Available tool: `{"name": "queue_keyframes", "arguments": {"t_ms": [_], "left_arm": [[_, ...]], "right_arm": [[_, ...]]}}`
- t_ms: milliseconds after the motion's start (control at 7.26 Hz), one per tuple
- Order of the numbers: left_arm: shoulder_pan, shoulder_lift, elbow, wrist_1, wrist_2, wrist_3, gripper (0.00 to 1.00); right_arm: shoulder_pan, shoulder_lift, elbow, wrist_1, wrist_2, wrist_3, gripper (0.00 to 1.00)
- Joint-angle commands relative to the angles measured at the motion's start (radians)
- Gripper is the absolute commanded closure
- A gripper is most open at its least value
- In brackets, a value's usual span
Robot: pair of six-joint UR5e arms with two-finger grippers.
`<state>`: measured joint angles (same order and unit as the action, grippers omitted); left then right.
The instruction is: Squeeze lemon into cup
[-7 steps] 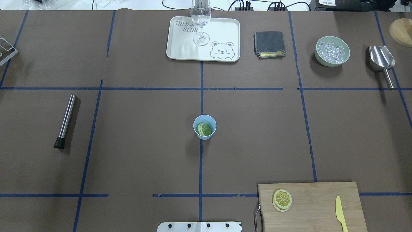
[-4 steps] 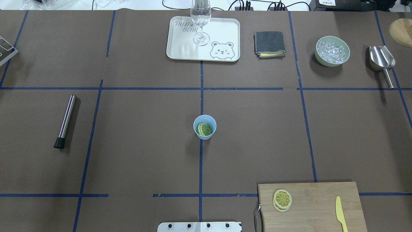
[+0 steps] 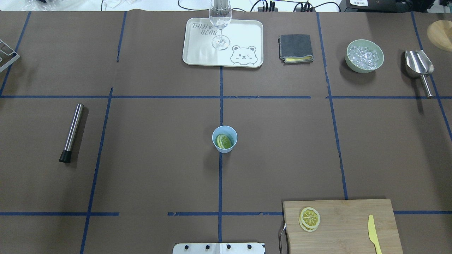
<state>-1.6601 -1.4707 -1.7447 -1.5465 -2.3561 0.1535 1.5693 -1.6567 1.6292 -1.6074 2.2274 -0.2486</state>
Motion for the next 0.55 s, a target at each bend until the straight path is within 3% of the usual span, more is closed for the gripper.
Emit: {"name": "queue_keyframes", "arguments": {"t_ms": [0,413], "left_arm": [[-0.003,0.001,-0.025,0.0,0.003,0.0,0.0],[-0.003,0.001,-0.03,-0.003,0.002,0.0,0.0]], "right_arm": [[0.0,0.0,-0.003,0.0,0.015,0.0,0.0],[0.0,0.0,-0.006,0.0,0.02,0.002,0.0]]}}
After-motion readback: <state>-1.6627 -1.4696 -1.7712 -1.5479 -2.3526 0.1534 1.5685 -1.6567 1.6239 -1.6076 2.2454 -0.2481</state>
